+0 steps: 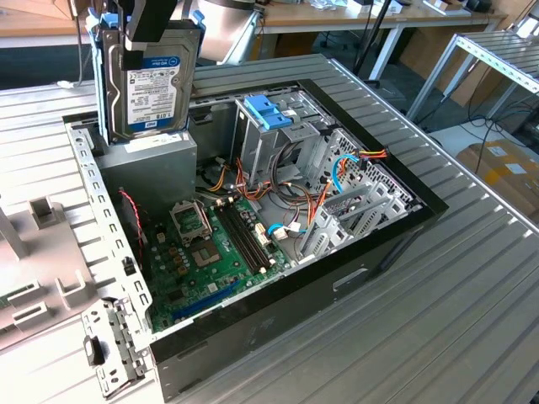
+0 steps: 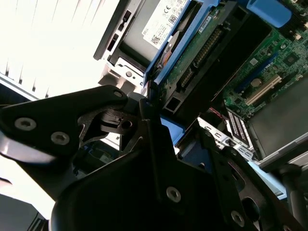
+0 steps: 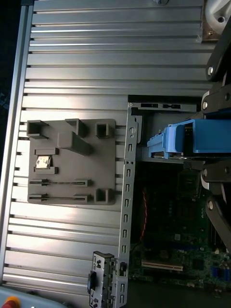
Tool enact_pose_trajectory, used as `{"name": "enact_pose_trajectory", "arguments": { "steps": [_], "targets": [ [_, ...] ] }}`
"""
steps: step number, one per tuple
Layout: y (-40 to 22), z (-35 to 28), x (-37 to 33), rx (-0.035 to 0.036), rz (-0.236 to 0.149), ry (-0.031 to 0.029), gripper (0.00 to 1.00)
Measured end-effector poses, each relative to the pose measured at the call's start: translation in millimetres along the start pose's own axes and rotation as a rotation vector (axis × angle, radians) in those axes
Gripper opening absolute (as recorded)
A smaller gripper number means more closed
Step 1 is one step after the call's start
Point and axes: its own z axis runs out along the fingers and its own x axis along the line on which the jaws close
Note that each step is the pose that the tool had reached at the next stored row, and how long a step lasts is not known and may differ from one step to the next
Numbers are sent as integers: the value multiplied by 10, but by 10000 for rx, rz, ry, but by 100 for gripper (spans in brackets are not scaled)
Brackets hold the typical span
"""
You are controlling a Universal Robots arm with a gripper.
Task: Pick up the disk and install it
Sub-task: 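Pick up the disk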
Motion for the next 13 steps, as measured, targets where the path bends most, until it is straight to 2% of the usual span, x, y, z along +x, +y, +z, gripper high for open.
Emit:
{"name": "enact_pose_trajectory", "arguments": {
  "steps": [13],
  "targets": [
    [-65, 1, 6, 0, 0, 0, 37]
  ]
}}
